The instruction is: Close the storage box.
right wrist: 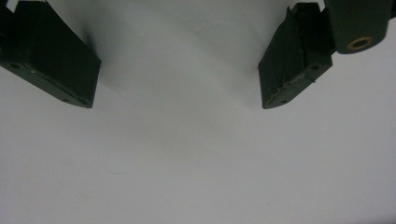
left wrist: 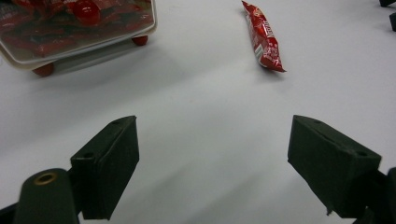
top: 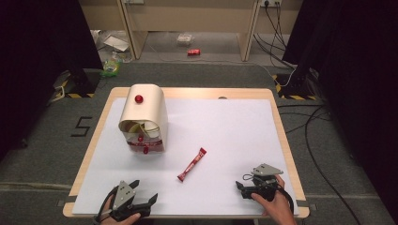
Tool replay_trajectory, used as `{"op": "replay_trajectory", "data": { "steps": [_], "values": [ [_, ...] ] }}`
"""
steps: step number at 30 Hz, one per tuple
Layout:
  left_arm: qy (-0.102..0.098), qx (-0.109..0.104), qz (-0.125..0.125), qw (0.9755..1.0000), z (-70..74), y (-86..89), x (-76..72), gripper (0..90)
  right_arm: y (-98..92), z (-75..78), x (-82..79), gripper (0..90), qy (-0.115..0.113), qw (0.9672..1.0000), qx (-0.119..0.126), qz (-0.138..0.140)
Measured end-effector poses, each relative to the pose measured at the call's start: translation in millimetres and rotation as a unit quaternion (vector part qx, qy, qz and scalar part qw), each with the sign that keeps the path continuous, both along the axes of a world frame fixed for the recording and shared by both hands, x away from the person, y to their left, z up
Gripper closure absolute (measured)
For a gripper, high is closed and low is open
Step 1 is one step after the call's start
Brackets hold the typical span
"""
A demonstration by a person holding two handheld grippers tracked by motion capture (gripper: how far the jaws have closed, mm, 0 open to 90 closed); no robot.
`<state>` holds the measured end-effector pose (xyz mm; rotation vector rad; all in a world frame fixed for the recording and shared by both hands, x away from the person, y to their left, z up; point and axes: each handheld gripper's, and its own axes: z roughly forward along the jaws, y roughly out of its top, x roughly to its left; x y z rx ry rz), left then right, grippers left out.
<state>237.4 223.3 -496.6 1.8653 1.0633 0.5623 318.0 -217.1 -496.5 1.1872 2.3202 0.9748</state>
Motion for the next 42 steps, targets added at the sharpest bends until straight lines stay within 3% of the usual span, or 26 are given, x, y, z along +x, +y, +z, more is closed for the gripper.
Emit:
{"op": "replay_trajectory", "data": {
  "steps": [19, 23, 32, 42],
  "values": [
    [0.004, 0.011, 0.007, 0.9999, -6.8, 8.2, -19.3, 15.9, 0.0, 0.0, 0.0, 12.9, 0.000, 1.0000, 0.000, 0.000],
    [-0.002, 0.004, 0.011, 0.9999, -6.9, 7.8, -24.5, 15.9, 0.0, 0.0, 0.0, 12.9, 0.000, 1.0000, 0.000, 0.000],
    [-0.006, 0.015, 0.015, 0.9998, -10.6, 7.0, -32.4, 15.8, 0.0, 0.0, 0.0, 12.9, 0.000, 1.0000, 0.000, 0.000],
    [0.013, 0.017, 0.016, 0.9996, -20.5, 8.4, -33.6, 15.3, 0.0, 0.0, 0.0, 12.9, 0.000, 1.0000, 0.000, 0.000]
  ]
}}
